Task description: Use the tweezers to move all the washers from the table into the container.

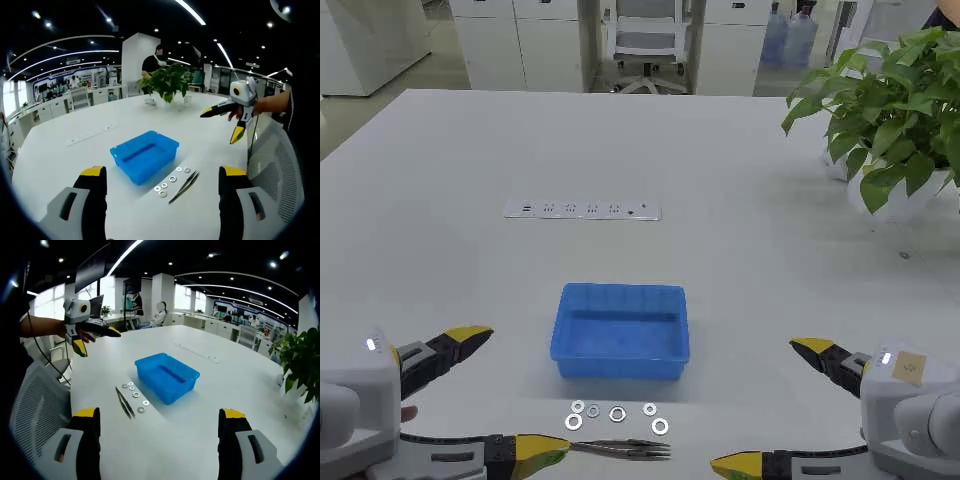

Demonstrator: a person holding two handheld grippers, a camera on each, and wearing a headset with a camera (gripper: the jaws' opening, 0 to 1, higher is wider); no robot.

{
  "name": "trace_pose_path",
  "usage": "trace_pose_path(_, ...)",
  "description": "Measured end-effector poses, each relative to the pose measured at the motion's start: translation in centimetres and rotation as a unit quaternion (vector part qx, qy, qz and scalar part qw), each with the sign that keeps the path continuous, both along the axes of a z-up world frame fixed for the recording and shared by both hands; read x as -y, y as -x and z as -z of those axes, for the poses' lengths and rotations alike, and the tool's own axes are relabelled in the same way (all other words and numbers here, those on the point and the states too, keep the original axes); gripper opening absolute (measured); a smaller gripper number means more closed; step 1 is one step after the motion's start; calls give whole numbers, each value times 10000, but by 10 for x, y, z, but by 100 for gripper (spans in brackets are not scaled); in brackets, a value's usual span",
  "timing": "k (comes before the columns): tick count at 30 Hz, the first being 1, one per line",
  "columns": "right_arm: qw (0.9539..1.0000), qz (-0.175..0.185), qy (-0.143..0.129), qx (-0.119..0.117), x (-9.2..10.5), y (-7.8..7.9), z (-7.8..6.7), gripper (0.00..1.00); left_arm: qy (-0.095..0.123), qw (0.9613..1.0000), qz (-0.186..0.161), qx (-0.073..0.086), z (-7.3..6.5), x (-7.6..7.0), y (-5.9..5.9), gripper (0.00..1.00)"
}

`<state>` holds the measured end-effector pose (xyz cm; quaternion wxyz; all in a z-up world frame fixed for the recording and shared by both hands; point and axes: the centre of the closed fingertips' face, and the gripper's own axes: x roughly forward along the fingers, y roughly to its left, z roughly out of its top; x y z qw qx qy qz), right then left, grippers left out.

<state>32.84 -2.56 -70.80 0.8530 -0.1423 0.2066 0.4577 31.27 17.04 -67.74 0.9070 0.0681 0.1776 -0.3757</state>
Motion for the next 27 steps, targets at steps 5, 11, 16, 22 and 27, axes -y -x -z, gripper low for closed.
trace_pose_path(5, 10000, 6, 5, 2, 1, 0, 0, 99, -9, 10000, 2, 18, 0, -1, -1, 98)
trace_pose_path(11, 10000, 7, 11, 6, 2, 1, 0, 99, -4, 10000, 6, 25, -1, 0, 0, 98)
trace_pose_path(16, 10000, 8, 3, 10, 2, 1, -1, 99, -18, 10000, 19, 29, 0, 0, 1, 98)
trace_pose_path(22, 10000, 23, 8, 12, 3, 1, 0, 99, -8, 10000, 19, 43, -1, 1, 1, 98)
trace_pose_path(27, 10000, 35, 5, 13, 5, 1, 0, 99, -13, 10000, 26, 40, 0, 2, 1, 98)
